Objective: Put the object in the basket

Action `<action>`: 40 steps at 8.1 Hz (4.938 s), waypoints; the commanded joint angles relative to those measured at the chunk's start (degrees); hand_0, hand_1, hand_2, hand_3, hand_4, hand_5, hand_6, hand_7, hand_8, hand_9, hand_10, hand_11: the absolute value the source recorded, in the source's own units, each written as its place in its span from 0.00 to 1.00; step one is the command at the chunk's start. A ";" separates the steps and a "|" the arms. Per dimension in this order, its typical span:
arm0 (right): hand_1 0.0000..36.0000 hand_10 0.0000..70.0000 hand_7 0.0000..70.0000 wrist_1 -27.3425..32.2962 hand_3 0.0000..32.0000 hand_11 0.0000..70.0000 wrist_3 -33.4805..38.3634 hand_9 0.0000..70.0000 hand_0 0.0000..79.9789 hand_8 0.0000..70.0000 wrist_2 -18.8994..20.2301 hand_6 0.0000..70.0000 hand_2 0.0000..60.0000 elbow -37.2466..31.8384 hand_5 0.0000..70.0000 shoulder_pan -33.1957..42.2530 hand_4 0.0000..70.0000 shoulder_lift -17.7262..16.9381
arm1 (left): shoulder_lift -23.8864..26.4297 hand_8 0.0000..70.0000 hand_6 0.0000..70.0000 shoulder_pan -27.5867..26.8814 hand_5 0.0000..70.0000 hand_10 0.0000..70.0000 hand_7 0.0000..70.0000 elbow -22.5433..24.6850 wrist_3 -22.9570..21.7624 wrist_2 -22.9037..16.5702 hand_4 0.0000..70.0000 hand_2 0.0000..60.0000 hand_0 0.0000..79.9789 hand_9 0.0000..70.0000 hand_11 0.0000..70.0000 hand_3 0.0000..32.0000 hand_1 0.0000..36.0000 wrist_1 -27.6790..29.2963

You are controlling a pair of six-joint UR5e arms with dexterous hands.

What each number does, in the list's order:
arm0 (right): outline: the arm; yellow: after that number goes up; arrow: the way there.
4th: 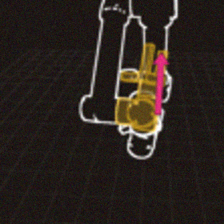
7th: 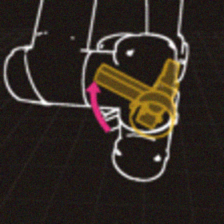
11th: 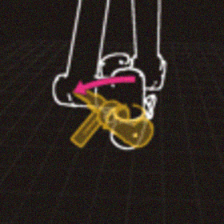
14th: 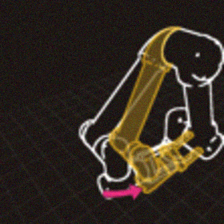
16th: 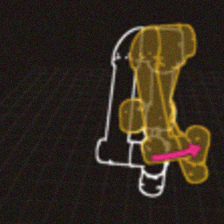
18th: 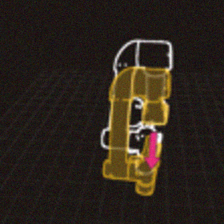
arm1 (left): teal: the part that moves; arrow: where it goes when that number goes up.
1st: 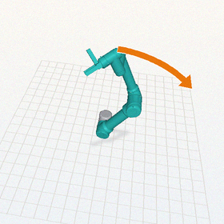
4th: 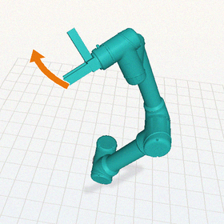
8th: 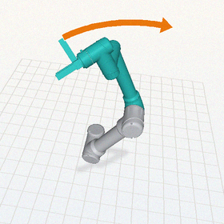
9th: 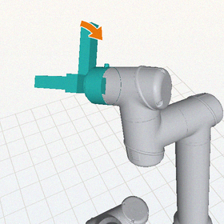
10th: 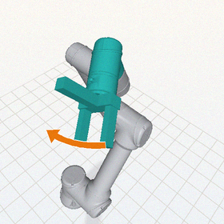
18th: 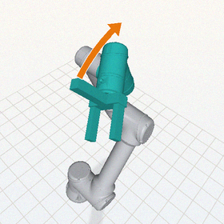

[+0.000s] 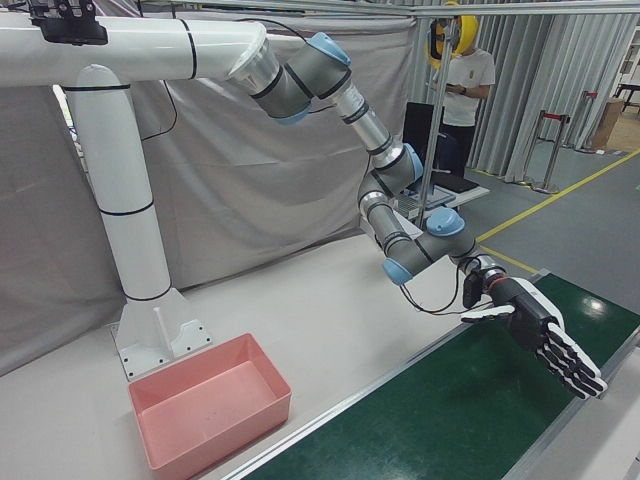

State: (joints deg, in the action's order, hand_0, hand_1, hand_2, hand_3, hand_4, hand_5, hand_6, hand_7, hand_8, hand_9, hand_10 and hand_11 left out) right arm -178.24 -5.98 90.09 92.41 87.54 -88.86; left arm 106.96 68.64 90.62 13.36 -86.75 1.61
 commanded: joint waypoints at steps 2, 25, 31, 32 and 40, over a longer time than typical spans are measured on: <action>0.00 0.00 0.00 0.00 0.00 0.00 -0.09 0.00 0.00 0.00 0.00 0.00 0.00 -0.03 0.00 0.00 0.00 0.00 | 0.00 0.00 0.00 -0.17 0.12 0.00 0.00 -0.09 0.09 0.00 0.00 0.00 0.82 0.00 0.00 0.00 0.36 -0.02; 0.00 0.00 0.00 0.00 0.00 0.00 0.00 0.00 0.00 0.00 0.00 0.00 0.00 -0.03 0.00 0.00 0.00 0.00 | 8.96 0.00 0.00 -8.61 0.10 0.00 0.00 -0.88 4.66 0.17 0.00 0.00 0.78 0.00 0.00 0.00 0.33 -4.42; 0.00 0.00 0.00 0.00 0.00 0.00 0.00 0.00 0.00 0.00 0.00 0.00 0.00 -0.03 0.00 0.00 0.00 0.00 | 11.25 0.00 0.00 -14.32 0.10 0.00 0.00 -1.06 4.66 1.32 0.00 0.00 0.79 0.00 0.00 0.00 0.33 -4.77; 0.00 0.00 0.00 0.00 0.00 0.00 0.00 0.00 0.00 0.00 0.00 0.00 0.00 -0.03 0.00 0.00 0.00 0.00 | 11.25 0.00 0.00 -14.24 0.10 0.00 0.00 -0.97 4.48 1.32 0.00 0.00 0.79 0.00 0.00 0.00 0.34 -4.77; 0.00 0.00 0.00 0.00 0.00 0.00 0.00 0.00 0.00 0.00 0.00 0.00 0.00 -0.03 0.00 0.00 0.00 0.00 | 5.89 1.00 1.00 -15.38 1.00 1.00 1.00 5.17 -2.29 14.86 1.00 1.00 0.82 1.00 1.00 0.00 1.00 -2.55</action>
State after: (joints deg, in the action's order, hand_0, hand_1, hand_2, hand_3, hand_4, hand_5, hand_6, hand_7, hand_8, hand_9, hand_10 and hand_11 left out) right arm -178.24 -6.01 90.09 92.37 87.54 -88.86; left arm 112.80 53.41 91.92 10.92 -70.82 3.48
